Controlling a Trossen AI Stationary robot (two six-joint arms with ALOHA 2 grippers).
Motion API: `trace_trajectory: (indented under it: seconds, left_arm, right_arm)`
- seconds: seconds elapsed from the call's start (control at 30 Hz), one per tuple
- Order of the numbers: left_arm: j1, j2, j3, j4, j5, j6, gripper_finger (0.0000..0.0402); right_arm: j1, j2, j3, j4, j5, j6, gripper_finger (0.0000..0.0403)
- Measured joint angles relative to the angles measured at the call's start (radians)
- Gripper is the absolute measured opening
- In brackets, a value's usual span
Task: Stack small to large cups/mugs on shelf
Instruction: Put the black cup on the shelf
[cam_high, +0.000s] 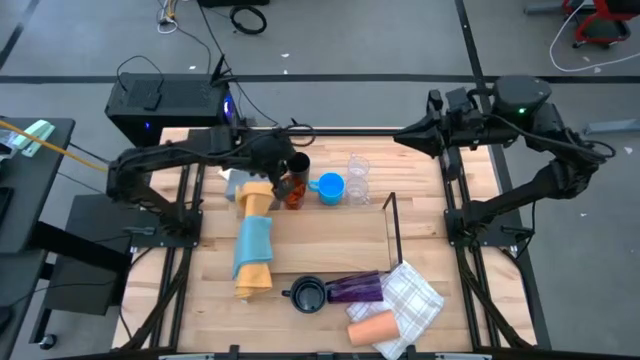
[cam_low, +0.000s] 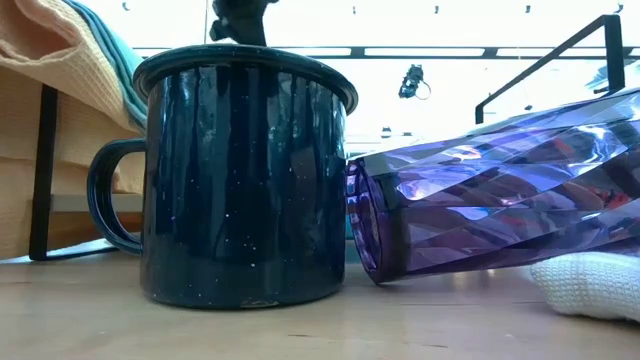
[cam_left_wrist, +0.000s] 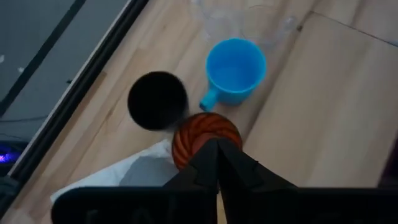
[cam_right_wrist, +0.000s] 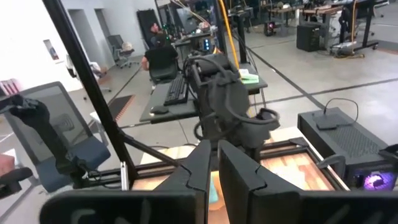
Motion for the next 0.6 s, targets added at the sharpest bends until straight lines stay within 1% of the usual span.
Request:
trace_trajectory:
  seconds: [0.13, 0.37, 0.53, 0.6]
  left_arm:
    - [0.026, 0.032, 0.000, 0.050, 0.000, -0.001, 0.0010]
    - [0.060, 0.058, 0.000, 0.132, 0.002, -0.020, 0.0028]
    - [0.082, 0.080, 0.001, 0.178, 0.008, -0.145, 0.0020]
    - [0.088, 0.084, 0.000, 0.171, 0.019, -0.164, 0.0014]
  right_arm:
    - [0.000, 0.002, 0.000, -0.010, 0.001, -0.002, 0.0038]
    - [0.001, -0.003, 0.000, -0.014, 0.001, -0.002, 0.0038]
    - [0.001, -0.002, 0.000, -0.014, 0.001, -0.018, 0.0038]
    - [0.001, -0.002, 0.000, -0.014, 0.001, -0.026, 0.0038]
